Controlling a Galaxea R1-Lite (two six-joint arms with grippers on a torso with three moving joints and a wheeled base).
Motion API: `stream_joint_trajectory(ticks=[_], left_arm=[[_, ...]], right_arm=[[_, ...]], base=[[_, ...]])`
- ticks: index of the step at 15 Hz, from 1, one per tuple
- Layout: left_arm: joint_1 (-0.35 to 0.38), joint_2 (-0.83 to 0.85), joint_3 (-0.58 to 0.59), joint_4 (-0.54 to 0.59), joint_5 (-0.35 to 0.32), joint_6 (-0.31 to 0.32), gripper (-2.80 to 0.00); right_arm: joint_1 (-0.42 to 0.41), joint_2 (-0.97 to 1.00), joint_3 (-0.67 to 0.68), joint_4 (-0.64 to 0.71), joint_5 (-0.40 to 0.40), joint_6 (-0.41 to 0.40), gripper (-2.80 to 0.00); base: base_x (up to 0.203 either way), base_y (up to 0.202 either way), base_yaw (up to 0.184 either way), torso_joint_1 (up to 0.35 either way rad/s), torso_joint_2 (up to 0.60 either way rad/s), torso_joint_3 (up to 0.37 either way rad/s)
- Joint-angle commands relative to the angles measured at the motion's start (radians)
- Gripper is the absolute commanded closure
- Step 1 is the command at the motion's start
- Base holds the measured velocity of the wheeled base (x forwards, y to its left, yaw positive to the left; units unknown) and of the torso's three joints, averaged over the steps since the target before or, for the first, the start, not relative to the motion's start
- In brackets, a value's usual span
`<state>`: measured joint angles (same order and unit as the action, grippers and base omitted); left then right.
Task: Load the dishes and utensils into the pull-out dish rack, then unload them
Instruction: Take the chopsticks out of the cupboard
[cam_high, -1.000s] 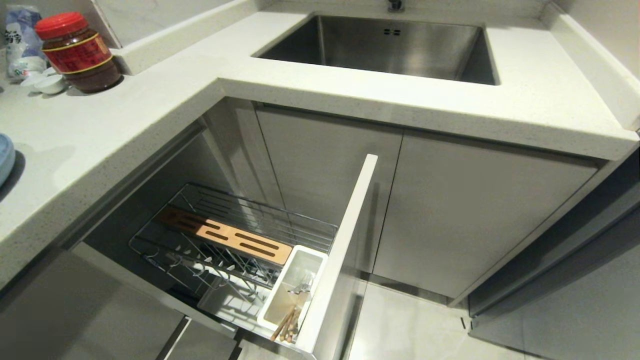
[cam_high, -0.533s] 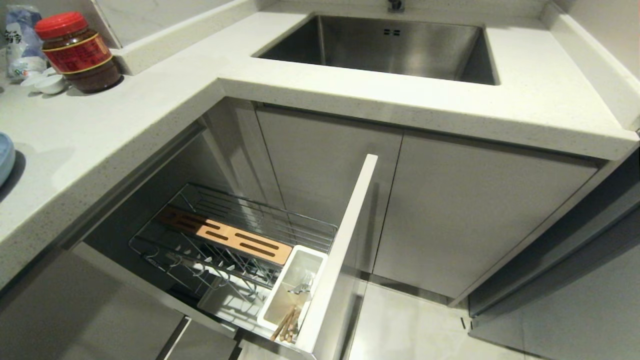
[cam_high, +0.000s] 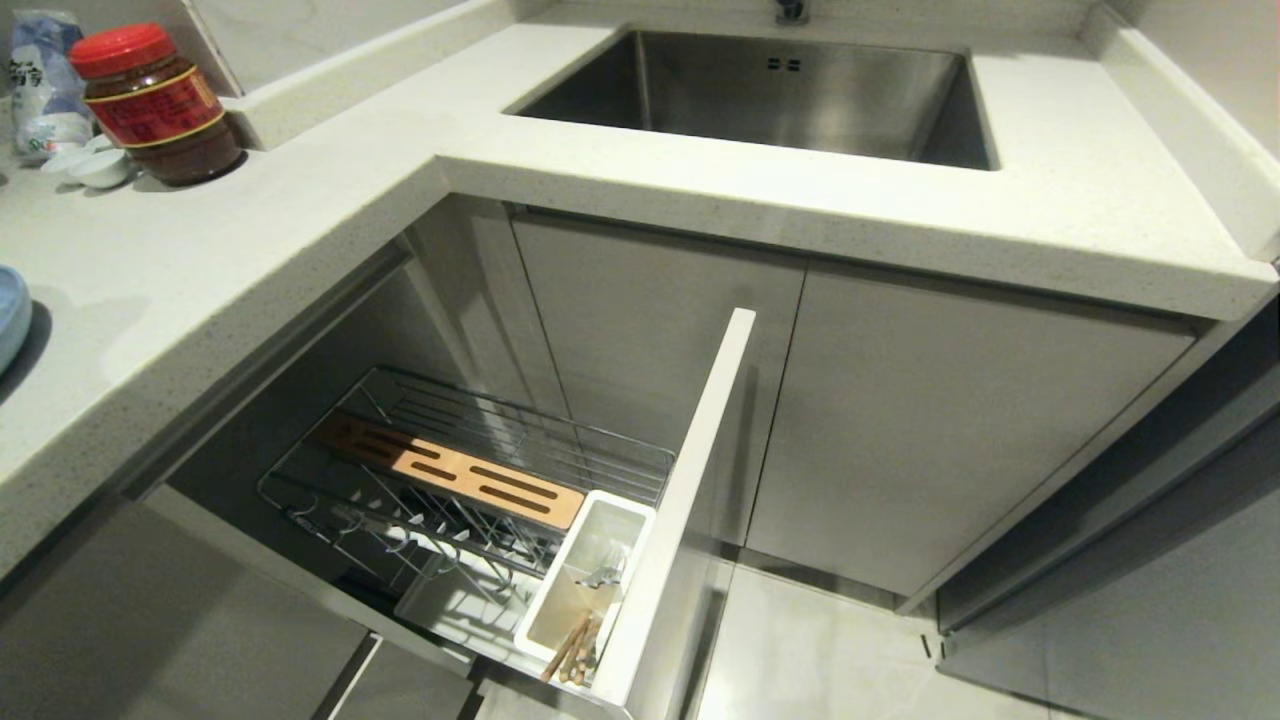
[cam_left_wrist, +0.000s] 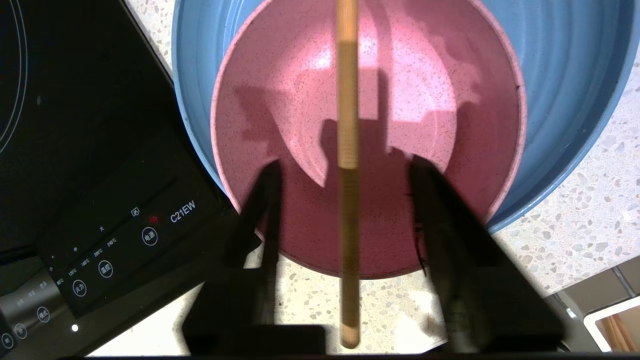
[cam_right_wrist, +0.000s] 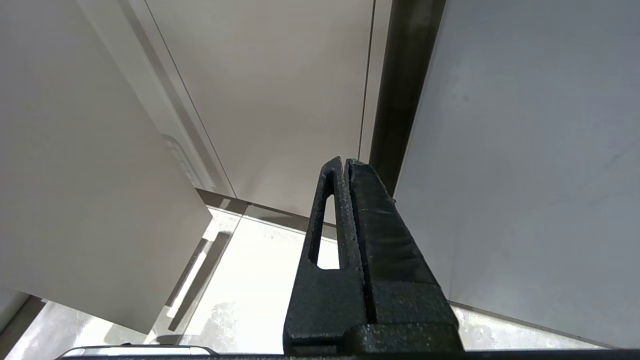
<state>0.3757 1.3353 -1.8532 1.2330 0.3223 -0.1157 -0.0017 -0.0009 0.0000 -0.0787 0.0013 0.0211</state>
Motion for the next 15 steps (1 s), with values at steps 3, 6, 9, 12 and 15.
stream_joint_trajectory(ticks=[3,6,9,12,15], left_arm=[[0.002,-0.013,-0.004,-0.008,0.003,-0.004,-2.8],[0.002,-0.05,-0.003,-0.044,0.004,-0.009,-2.8],[0.002,-0.092,-0.003,-0.053,0.003,-0.019,-2.8],[-0.009,-0.152,0.002,-0.16,-0.004,-0.033,-2.8],[-0.099,-0.222,0.035,-0.402,-0.009,-0.152,-2.8]], right_arm=[[0.0,-0.001,0.026,-0.001,0.0,0.0,0.0],[0.0,-0.001,0.026,0.0,0.0,0.0,0.0],[0.0,-0.001,0.026,-0.001,0.0,0.0,0.0],[0.0,-0.001,0.026,-0.001,0.0,0.0,0.0],[0.0,-0.001,0.026,-0.001,0.0,0.0,0.0]], base=[[0.0,0.0,0.0,0.0,0.0,0.0],[0.0,0.0,0.0,0.0,0.0,0.0],[0.0,0.0,0.0,0.0,0.0,0.0],[0.0,0.0,0.0,0.0,0.0,0.0],[0.0,0.0,0.0,0.0,0.0,0.0]])
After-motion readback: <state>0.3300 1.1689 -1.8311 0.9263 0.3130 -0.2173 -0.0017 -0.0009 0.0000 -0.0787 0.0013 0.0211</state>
